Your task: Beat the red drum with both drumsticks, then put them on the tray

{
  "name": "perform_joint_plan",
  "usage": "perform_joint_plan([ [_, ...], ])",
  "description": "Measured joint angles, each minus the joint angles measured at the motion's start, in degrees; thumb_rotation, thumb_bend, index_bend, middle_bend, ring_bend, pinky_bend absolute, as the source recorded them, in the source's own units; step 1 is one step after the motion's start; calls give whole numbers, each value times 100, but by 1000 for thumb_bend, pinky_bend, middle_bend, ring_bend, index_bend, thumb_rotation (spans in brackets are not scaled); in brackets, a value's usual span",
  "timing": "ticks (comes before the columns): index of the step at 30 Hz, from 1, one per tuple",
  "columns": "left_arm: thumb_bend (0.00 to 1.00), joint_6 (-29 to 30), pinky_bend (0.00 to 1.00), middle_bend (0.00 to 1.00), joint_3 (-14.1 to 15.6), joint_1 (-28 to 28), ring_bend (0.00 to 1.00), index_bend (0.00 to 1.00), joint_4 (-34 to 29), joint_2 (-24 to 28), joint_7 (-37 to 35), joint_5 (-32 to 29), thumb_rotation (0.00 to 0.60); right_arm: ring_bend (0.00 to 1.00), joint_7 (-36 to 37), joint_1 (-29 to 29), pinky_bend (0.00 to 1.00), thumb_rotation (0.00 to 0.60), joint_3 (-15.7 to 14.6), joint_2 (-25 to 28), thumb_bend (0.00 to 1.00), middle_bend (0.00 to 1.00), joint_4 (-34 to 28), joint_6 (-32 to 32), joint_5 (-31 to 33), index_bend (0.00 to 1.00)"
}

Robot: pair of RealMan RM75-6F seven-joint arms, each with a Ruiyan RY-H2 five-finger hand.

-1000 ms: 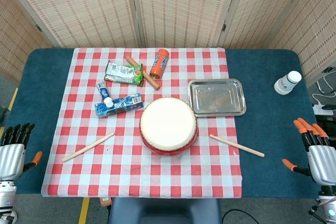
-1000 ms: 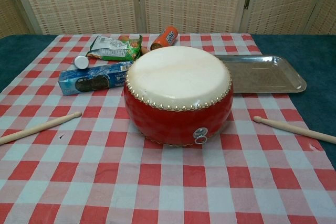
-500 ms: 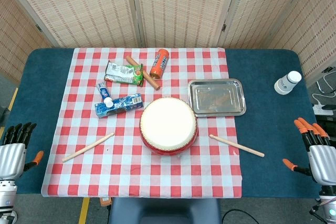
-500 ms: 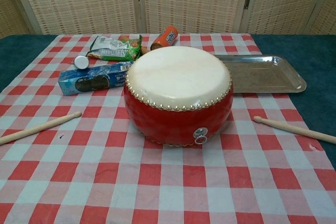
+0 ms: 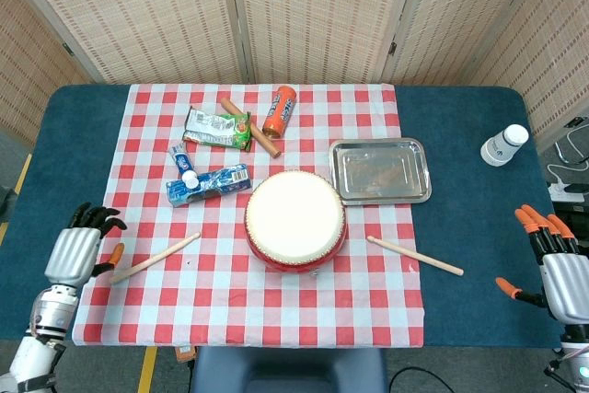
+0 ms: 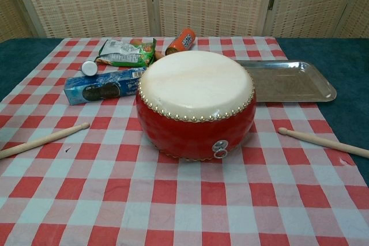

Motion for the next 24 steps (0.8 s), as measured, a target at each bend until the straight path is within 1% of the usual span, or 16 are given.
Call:
perform_joint_plan([
  [5, 331, -363, 58, 216, -78, -296, 142, 400, -10, -451, 611, -610, 600, 24, 44, -24, 80, 600, -13, 4, 0, 29, 31, 32, 1, 47],
  [7, 315, -465, 55, 216, -97, -380, 142, 398, 12, -604, 841, -881, 600, 26, 68, -47, 80, 600, -20, 4, 0, 29, 52, 59, 4, 47],
  [10, 307, -587, 55, 215, -104, -487, 142, 396, 39, -785, 1152, -1270, 600, 26, 77, -64, 80, 600, -27, 11, 0, 29, 61, 67, 20, 47],
  [15, 306, -576, 54, 215, -63, -563, 142, 404, 64, -1033, 1633, -1699, 600, 26, 95, -69, 80, 600, -33, 15, 0, 29, 69, 80, 2, 47],
  [20, 306, -577, 49, 215, -97, -616, 135, 413, 16, -1256, 1665, -2186, 600, 26, 98, -56, 80, 600, -40, 6, 0, 29, 73, 54, -6, 47],
  [24, 307, -486, 48, 215, -145, -698, 126, 434, 164, -1517, 1787, -2380, 600, 26, 102, -58, 80, 600, -37, 14, 0, 29, 72, 66, -8, 47],
])
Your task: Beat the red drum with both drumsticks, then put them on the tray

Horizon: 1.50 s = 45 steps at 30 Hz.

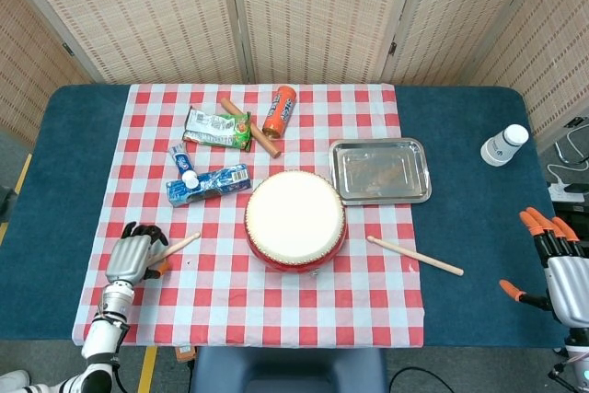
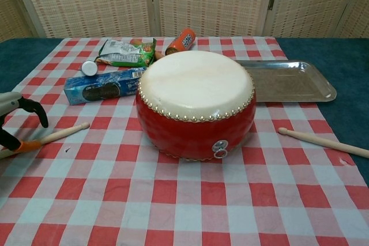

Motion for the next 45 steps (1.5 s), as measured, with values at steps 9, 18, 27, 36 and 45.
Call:
perform_joint_plan([
  [9, 357, 115, 48, 215, -45, -125, 123, 464, 377, -330, 248, -436, 600, 27, 22, -20, 80, 600, -4, 9, 0, 29, 1, 6, 28, 47],
  [18, 420, -78, 48, 208, -21, -191, 116, 484, 494, -346, 189, -690, 600, 30, 25, 28, 80, 600, 14, -17, 0, 29, 26, -50, 28, 65],
  [27, 502, -87, 49, 241, 19, -189, 125, 593, 425, -315, -49, -525, 600, 30, 9, -2, 80, 600, 14, 3, 0, 29, -5, -10, 48, 67],
  [36, 510, 375, 56, 275, 23, 192, 147, 584, 76, 23, -1298, 354, 600, 30, -21, -20, 80, 600, 11, 14, 0, 29, -44, 18, 42, 67],
  [45, 539, 425, 166, 324, -111, 599, 207, 546, 5, 380, -3739, 1004, 600, 30, -48, -2, 80, 600, 16, 17, 0, 29, -67, 8, 20, 68],
])
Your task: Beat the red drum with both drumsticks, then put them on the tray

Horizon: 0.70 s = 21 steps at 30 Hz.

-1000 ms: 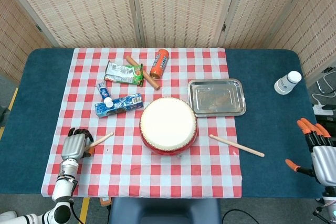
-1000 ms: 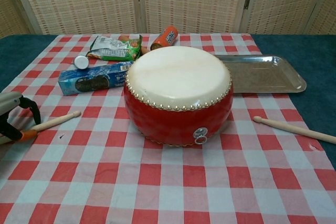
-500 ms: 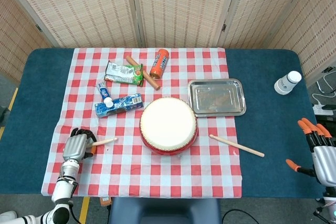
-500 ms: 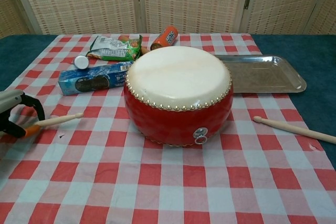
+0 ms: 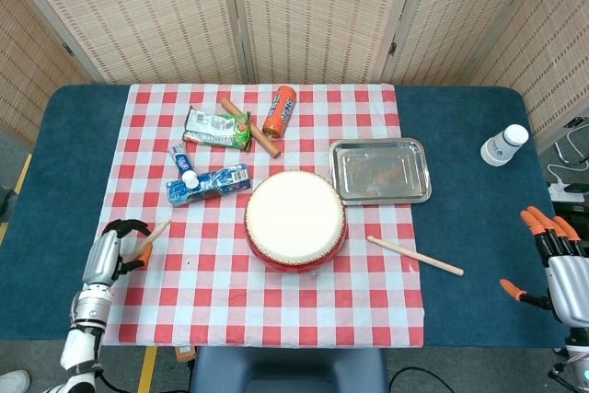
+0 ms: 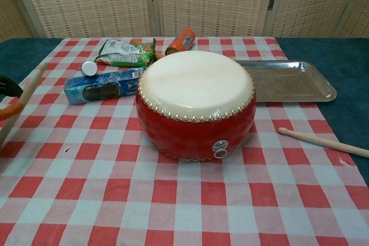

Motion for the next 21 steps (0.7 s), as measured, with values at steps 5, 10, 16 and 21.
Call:
perform_joint_plan([
  [5, 539, -285, 207, 331, -102, 153, 218, 500, 60, 124, -1584, 158, 600, 30, -26, 13, 80, 600, 0, -2, 0, 29, -14, -39, 19, 69],
  [10, 549, -906, 221, 332, -201, 229, 223, 472, 235, 248, -3918, 437, 600, 30, -50, 16, 80, 600, 0, -7, 0, 29, -29, -43, 27, 70],
  [16, 571, -1529, 228, 332, -258, 252, 228, 448, 591, 324, -6791, 1001, 600, 30, -83, -39, 80, 600, -11, 11, 0, 29, -66, 24, 40, 71],
  [21, 589, -1854, 231, 370, -228, 208, 280, 441, 985, 357, -8633, 1575, 600, 30, -75, -62, 80, 600, -18, 4, 0, 29, -69, 28, 70, 77],
])
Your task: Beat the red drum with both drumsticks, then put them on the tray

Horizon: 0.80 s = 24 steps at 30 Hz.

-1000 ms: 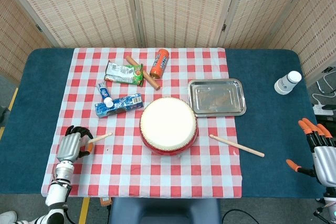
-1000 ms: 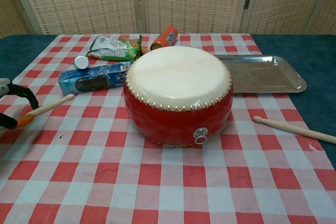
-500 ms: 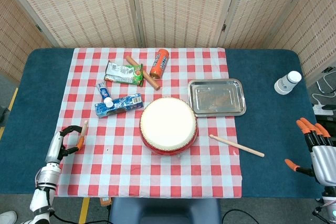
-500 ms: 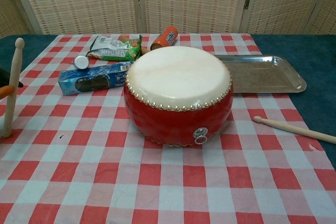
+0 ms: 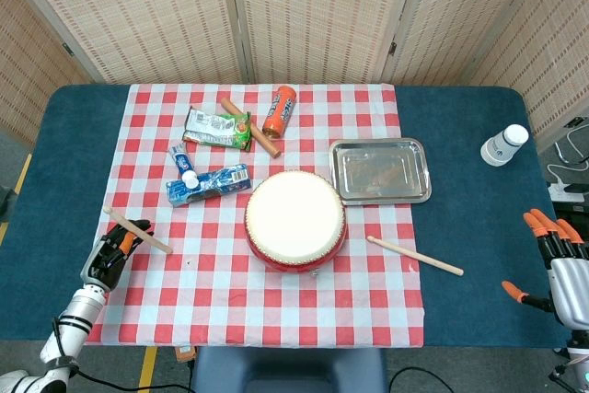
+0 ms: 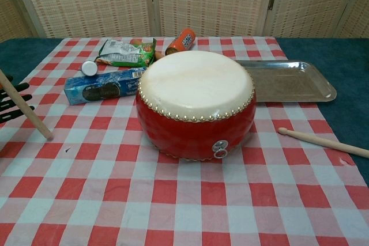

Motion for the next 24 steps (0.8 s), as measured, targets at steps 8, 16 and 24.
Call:
perform_joint_plan([
  [8, 621, -206, 251, 393, 197, -173, 306, 416, 579, -12, -1817, 567, 600, 30, -13, -8, 80, 600, -1, 20, 0, 29, -42, 26, -37, 80],
  [16, 554, 135, 267, 389, 509, -246, 306, 286, 825, -8, -2531, 857, 600, 30, -52, 2, 80, 600, -2, 22, 0, 29, -81, 12, -53, 81],
  [24, 335, 277, 364, 484, 664, -251, 426, 354, 870, -69, -2279, 760, 566, 30, -45, -12, 80, 600, -1, 23, 0, 29, -92, 39, -61, 80],
])
